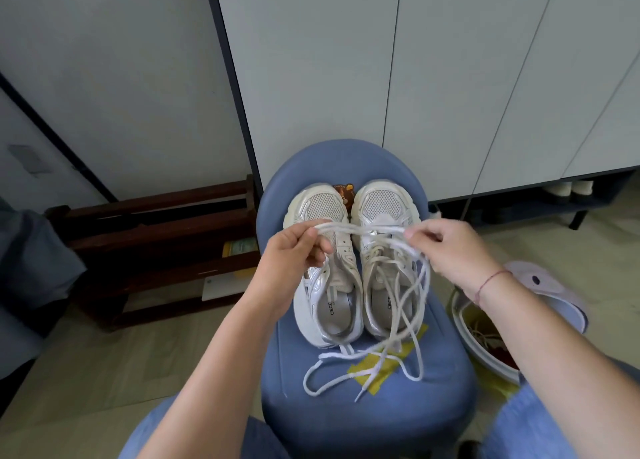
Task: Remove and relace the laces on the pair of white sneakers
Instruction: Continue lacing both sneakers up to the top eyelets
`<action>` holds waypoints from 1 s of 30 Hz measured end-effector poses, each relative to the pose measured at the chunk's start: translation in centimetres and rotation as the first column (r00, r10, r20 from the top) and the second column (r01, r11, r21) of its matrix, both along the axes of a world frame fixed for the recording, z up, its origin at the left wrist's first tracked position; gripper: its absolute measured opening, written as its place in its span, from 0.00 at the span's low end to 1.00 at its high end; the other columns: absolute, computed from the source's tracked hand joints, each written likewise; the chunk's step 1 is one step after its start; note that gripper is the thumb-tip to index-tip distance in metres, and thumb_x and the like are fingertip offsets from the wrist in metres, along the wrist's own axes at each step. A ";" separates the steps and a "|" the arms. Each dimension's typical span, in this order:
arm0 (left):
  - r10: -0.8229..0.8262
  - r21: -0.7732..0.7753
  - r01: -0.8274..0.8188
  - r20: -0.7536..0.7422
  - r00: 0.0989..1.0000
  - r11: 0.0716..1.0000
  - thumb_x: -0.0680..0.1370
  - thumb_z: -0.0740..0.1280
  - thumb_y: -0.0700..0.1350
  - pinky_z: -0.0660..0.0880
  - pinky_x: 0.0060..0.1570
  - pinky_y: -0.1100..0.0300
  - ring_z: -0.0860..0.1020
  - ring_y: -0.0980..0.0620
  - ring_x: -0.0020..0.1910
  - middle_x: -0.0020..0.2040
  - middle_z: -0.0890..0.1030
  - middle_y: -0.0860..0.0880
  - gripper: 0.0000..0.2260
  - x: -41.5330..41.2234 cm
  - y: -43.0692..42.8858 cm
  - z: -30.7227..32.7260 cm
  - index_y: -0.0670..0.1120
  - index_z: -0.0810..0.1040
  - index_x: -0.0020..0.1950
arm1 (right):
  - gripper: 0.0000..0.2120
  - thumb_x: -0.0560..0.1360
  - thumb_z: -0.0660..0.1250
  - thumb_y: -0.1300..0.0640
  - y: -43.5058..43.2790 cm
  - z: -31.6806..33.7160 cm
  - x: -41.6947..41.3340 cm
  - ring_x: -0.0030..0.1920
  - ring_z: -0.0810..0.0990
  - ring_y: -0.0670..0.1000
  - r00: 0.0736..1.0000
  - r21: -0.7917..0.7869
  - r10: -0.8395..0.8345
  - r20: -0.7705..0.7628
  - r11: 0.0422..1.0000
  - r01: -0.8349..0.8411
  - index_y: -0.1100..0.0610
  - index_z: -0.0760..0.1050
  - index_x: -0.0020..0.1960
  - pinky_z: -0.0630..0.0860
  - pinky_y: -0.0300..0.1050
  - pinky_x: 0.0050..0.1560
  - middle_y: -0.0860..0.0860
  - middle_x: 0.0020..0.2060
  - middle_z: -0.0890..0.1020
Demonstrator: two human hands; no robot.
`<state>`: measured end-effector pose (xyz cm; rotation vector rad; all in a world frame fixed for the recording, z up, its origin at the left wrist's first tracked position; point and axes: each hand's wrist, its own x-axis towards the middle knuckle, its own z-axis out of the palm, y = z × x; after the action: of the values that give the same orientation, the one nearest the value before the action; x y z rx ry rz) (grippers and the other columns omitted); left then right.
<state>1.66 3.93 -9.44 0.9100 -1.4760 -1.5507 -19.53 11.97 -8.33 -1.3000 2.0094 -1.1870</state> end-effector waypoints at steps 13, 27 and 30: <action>-0.088 -0.103 0.110 0.202 0.976 0.989 0.81 0.66 0.41 0.69 0.30 0.67 0.70 0.57 0.26 0.34 0.83 0.46 0.07 -0.8 0.9 0.0 0.41 0.81 0.46 | 0.03 0.76 0.67 0.59 -2.3 1.6 4.4 0.30 0.79 0.44 0.911 -0.027 0.388 -0.139 0.918 -0.396 0.54 0.79 0.46 0.76 0.35 0.38 0.46 0.35 0.81; 0.166 -0.032 -0.164 0.281 0.945 0.986 0.82 0.64 0.50 0.79 0.55 0.51 0.82 0.52 0.46 0.44 0.84 0.50 0.11 -2.0 -0.9 -0.6 0.48 0.80 0.45 | 0.05 0.75 0.69 0.57 -6.8 -0.1 1.8 0.45 0.77 0.37 0.979 -0.091 0.183 -0.092 0.977 -0.191 0.54 0.83 0.48 0.67 0.23 0.44 0.41 0.41 0.81; 0.114 0.166 -0.141 0.162 0.980 0.976 0.83 0.62 0.44 0.79 0.53 0.63 0.83 0.51 0.52 0.49 0.84 0.47 0.07 -2.8 -1.1 -0.3 0.46 0.79 0.51 | 0.05 0.75 0.69 0.57 -7.6 -0.6 1.5 0.50 0.78 0.41 0.973 -0.071 0.190 -0.131 0.977 -0.200 0.52 0.83 0.49 0.69 0.32 0.50 0.44 0.45 0.82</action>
<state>-1.16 2.82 -9.73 1.2269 -1.3694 -1.5631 -18.02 4.33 -8.90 -1.6081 1.8804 -1.1337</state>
